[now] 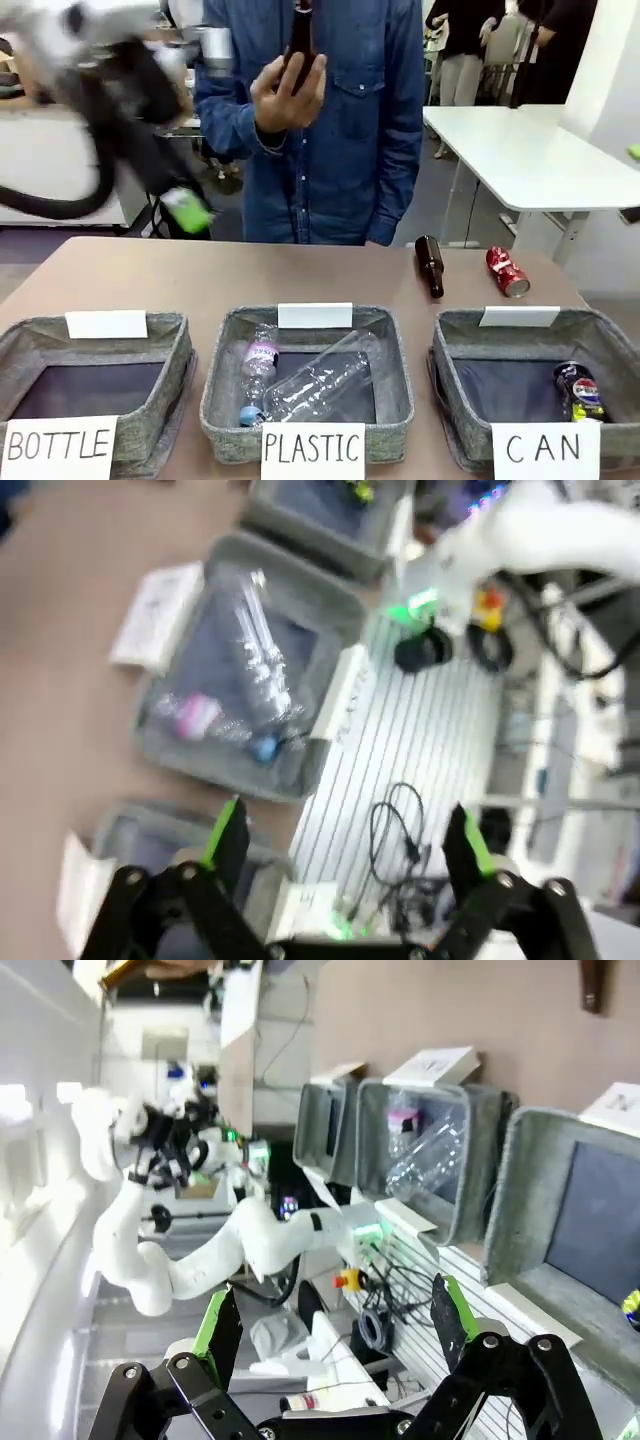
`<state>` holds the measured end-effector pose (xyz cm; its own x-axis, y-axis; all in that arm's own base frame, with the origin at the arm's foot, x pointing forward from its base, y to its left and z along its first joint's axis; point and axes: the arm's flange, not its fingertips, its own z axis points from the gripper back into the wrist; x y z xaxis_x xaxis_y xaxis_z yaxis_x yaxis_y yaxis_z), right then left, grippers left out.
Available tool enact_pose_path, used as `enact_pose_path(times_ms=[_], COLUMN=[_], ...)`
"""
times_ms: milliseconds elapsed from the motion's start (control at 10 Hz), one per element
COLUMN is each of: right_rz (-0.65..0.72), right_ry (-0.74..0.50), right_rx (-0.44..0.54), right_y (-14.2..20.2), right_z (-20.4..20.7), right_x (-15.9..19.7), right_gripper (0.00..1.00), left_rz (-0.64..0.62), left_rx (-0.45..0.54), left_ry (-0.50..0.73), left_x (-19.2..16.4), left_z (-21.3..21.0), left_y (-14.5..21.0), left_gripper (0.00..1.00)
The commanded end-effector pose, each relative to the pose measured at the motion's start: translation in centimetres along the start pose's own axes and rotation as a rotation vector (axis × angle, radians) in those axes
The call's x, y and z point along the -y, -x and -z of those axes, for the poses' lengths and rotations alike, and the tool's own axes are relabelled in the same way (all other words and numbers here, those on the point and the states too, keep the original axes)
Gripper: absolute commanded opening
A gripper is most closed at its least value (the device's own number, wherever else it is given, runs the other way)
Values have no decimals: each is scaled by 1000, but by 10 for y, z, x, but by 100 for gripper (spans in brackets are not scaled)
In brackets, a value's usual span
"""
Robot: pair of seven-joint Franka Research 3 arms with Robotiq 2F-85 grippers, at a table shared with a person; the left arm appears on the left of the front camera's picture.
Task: Sort the can waste into the basket.
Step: Pick up the can waste from the table and place it in the right Fabric basket.
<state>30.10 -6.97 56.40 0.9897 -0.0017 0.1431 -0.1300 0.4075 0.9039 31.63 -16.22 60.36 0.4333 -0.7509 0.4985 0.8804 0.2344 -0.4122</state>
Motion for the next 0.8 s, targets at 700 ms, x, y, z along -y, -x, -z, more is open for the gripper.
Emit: enact_pose_path(times_ms=[700], right_rz=[20], right_ry=[-5], right_rx=[51], right_y=[13], right_z=[-21], right_x=[10], right_gripper=[100], left_rz=[-638], left_rx=[494], left_ry=[74], left_x=[-70], left_z=[-119], left_y=[229], left_gripper=[100])
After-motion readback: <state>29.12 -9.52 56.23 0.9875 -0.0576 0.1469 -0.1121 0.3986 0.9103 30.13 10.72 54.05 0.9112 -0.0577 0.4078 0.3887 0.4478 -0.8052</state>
